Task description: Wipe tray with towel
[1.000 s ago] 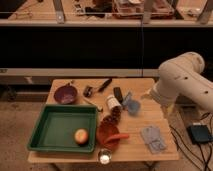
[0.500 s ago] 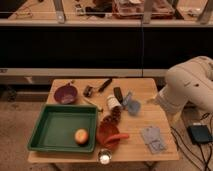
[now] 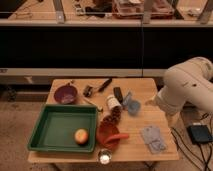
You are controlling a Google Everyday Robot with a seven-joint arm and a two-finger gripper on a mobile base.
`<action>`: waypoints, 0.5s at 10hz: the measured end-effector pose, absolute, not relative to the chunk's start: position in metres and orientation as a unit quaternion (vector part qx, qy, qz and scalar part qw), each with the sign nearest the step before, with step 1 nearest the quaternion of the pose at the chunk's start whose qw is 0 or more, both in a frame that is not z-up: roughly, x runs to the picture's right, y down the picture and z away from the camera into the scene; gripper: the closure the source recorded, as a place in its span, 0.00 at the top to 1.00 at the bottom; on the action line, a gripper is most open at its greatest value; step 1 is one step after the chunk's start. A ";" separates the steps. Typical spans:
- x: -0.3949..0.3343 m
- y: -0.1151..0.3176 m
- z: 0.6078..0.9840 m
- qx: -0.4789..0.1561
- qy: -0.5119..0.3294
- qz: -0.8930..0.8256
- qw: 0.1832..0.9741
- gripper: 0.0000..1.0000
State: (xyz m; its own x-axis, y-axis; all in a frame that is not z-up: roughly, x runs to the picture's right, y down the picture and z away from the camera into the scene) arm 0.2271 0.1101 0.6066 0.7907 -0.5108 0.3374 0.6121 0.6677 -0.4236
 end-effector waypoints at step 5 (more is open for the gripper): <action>0.216 0.229 0.644 -0.316 -0.138 -0.274 0.898 0.73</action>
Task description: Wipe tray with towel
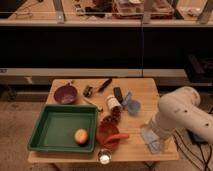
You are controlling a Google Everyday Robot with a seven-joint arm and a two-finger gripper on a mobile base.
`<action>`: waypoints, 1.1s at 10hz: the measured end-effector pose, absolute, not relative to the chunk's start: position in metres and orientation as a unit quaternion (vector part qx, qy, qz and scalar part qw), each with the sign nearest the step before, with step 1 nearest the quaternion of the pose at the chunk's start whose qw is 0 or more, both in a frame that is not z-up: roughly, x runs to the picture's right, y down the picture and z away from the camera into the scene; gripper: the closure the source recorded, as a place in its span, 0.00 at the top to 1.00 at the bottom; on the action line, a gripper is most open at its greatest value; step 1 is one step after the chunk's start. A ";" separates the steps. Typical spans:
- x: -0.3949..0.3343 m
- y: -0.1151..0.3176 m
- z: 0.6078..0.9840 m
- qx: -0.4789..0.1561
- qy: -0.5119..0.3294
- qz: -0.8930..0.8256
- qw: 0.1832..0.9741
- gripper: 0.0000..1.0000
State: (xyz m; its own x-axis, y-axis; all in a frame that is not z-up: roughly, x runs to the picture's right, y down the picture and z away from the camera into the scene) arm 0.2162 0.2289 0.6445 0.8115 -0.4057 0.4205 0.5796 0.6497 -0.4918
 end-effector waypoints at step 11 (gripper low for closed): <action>0.223 0.321 0.701 -0.344 -0.129 -0.243 0.898 0.73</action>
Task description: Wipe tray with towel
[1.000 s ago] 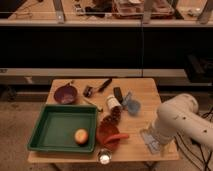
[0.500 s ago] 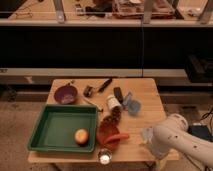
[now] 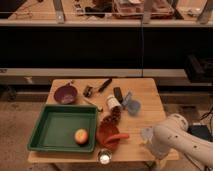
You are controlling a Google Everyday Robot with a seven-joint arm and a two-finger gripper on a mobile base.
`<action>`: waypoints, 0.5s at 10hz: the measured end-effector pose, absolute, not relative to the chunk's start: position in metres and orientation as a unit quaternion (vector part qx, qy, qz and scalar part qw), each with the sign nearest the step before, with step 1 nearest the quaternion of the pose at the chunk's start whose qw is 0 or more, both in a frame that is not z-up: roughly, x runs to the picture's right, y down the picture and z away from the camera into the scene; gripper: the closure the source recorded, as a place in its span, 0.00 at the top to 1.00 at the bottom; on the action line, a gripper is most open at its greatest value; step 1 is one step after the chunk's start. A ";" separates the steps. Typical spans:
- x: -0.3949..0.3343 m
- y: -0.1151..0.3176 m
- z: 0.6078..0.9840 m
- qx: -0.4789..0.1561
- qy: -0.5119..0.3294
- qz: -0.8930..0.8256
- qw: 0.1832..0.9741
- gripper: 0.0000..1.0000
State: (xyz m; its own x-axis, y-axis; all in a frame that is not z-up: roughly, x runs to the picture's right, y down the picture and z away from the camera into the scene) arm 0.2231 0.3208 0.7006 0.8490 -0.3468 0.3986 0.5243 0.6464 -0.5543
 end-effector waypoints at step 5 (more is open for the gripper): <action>0.237 0.284 0.721 -0.287 -0.125 -0.249 0.917 0.73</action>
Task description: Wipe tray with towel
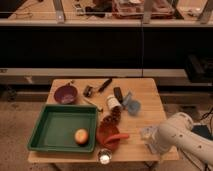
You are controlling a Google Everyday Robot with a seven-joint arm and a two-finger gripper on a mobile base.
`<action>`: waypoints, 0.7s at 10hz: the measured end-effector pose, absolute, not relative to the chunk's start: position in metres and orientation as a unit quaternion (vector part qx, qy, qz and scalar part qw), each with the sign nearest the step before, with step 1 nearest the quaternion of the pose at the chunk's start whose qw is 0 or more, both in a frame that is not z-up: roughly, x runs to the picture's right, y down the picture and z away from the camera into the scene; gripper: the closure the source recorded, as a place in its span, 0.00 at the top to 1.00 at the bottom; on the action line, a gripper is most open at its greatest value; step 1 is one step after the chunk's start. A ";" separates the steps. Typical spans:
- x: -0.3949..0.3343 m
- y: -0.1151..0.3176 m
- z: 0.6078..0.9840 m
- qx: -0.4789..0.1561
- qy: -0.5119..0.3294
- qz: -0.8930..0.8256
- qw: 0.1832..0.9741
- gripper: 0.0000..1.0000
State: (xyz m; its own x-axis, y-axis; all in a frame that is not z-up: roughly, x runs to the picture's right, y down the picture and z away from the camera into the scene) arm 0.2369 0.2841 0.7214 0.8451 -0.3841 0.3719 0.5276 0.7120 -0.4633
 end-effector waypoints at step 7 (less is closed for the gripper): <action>0.286 0.245 0.792 -0.252 -0.100 -0.251 0.929 0.73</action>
State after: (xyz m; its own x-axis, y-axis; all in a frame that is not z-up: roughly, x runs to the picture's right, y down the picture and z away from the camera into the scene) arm 0.2862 0.2452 0.7917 0.8540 -0.4156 0.3129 0.5168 0.7467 -0.4187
